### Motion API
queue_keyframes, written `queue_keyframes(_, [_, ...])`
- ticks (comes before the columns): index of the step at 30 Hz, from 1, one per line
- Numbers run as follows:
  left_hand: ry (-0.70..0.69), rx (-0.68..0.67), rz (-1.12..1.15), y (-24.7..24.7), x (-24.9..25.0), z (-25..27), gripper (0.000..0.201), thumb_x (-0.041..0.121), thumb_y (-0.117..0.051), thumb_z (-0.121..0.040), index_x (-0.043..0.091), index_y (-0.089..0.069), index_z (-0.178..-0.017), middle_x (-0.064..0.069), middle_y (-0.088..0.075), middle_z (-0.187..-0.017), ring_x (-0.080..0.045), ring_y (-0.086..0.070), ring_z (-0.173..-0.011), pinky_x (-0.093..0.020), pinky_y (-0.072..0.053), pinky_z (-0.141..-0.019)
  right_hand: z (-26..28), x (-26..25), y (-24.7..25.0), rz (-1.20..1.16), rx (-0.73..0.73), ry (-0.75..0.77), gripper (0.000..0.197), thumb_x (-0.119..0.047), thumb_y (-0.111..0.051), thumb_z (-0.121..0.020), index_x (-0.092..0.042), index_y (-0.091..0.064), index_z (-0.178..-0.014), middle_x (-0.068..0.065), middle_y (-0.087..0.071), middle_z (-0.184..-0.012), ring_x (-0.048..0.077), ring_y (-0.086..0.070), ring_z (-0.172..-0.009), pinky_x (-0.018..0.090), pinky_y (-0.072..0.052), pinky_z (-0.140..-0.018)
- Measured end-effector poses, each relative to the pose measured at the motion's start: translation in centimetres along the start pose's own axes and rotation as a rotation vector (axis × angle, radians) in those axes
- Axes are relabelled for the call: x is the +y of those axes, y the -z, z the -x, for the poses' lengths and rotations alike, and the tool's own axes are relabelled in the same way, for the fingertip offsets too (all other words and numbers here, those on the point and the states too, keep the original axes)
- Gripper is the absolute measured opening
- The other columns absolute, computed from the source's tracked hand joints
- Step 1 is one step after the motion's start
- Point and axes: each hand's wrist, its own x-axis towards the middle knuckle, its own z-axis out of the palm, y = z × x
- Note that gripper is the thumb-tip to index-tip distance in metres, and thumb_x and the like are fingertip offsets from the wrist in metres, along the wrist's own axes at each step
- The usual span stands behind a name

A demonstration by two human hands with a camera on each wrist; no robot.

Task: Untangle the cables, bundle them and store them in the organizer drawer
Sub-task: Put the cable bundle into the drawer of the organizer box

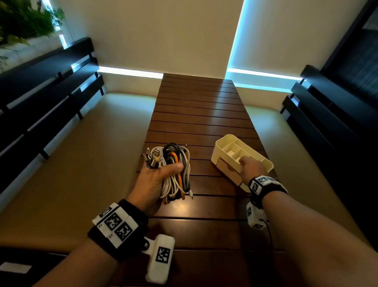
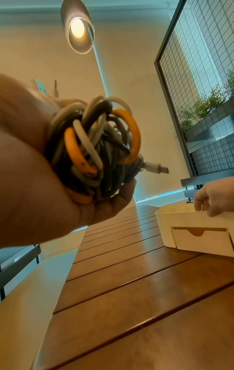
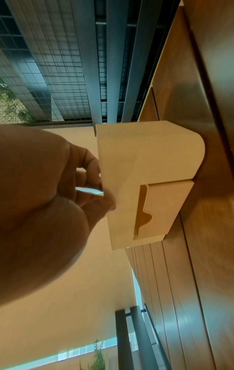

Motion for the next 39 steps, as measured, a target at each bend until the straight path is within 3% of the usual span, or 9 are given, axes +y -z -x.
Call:
queue_keyframes(11, [0.010,-0.038,0.017,-0.6,-0.2,1.4,0.043,0.010,-0.071,-0.081,0.008,-0.064,-0.123,-0.023,-0.069,-0.105,-0.033,-0.071,-0.082,-0.040,-0.058,-0.061,5.4,-2.5,-1.2,-0.193,-0.102,0.158,0.047,-0.006,-0.048,-0.087,-0.032,-0.066,-0.121,0.005,-0.069,-0.111,0.025,-0.064,-0.099,0.041,-0.056,-0.083])
queue_keyframes(16, [0.017,-0.046,0.025,-0.3,-0.1,2.4,0.041,0.012,-0.072,-0.080,0.013,-0.065,-0.120,-0.032,-0.064,-0.115,-0.045,-0.067,-0.090,-0.049,-0.060,-0.066,7.3,-3.2,-1.8,-0.200,-0.154,0.246,0.046,-0.006,-0.049,-0.090,-0.033,-0.064,-0.123,-0.002,-0.067,-0.112,0.016,-0.061,-0.095,0.034,-0.055,-0.083])
queue_keyframes(19, [0.009,-0.047,0.039,0.0,0.3,3.2,0.036,0.008,-0.067,-0.082,0.012,-0.065,-0.118,-0.028,-0.066,-0.110,-0.040,-0.068,-0.084,-0.043,-0.060,-0.057,8.6,-3.2,-1.9,-0.111,0.068,0.368,0.031,-0.019,-0.060,-0.091,-0.026,-0.065,-0.121,-0.004,-0.065,-0.114,0.017,-0.058,-0.099,0.035,-0.051,-0.087])
queue_keyframes(21, [-0.006,-0.031,0.048,0.3,0.6,3.6,0.044,0.007,-0.065,-0.080,0.008,-0.060,-0.124,-0.025,-0.067,-0.109,-0.035,-0.070,-0.082,-0.038,-0.058,-0.055,9.8,-3.1,-2.4,-0.164,0.223,0.428,0.023,-0.021,-0.066,-0.087,-0.019,-0.068,-0.110,-0.004,-0.062,-0.107,0.016,-0.056,-0.094,0.031,-0.048,-0.079])
queue_keyframes(23, [-0.023,-0.011,0.045,0.7,0.8,3.9,0.048,0.007,-0.066,-0.080,0.006,-0.057,-0.127,-0.023,-0.067,-0.110,-0.032,-0.071,-0.083,-0.038,-0.058,-0.056,11.5,-3.2,-3.4,-0.211,0.216,0.458,0.012,-0.024,-0.064,-0.090,-0.020,-0.068,-0.101,-0.006,-0.061,-0.097,0.014,-0.058,-0.084,0.024,-0.045,-0.070])
queue_keyframes(27, [-0.034,0.012,0.043,1.1,1.0,4.1,0.051,0.007,-0.066,-0.080,0.002,-0.054,-0.130,-0.021,-0.069,-0.109,-0.030,-0.072,-0.083,-0.038,-0.058,-0.058,12.8,-2.9,-6.0,-0.163,-0.067,0.309,0.019,-0.035,-0.053,-0.095,-0.030,-0.067,-0.107,-0.004,-0.069,-0.096,0.019,-0.065,-0.087,0.032,-0.054,-0.075])
queue_keyframes(32, [-0.034,0.003,0.012,0.9,1.2,4.2,0.048,0.007,-0.065,-0.079,0.005,-0.058,-0.127,-0.018,-0.071,-0.106,-0.030,-0.072,-0.088,-0.039,-0.059,-0.062,11.8,-2.5,-6.9,-0.373,-0.055,0.046,0.030,-0.034,-0.063,-0.091,-0.033,-0.068,-0.121,0.006,-0.072,-0.112,0.029,-0.066,-0.101,0.040,-0.055,-0.089])
queue_keyframes(36, [-0.036,0.011,0.011,1.0,0.9,3.8,0.049,0.008,-0.069,-0.080,0.004,-0.056,-0.128,-0.018,-0.070,-0.108,-0.032,-0.071,-0.090,-0.043,-0.059,-0.066,11.3,-2.7,-7.2,-0.486,0.004,0.016,0.024,-0.033,-0.067,-0.089,-0.032,-0.073,-0.113,0.000,-0.074,-0.109,0.025,-0.068,-0.099,0.038,-0.055,-0.089])
queue_keyframes(39, [-0.023,0.023,0.009,0.9,0.6,3.5,0.052,0.009,-0.068,-0.078,0.003,-0.056,-0.128,-0.023,-0.067,-0.112,-0.035,-0.070,-0.092,-0.045,-0.059,-0.067,11.0,-2.8,-7.2,-0.472,-0.009,0.009,0.028,-0.037,-0.064,-0.090,-0.037,-0.068,-0.117,0.002,-0.073,-0.108,0.025,-0.068,-0.095,0.040,-0.057,-0.086])
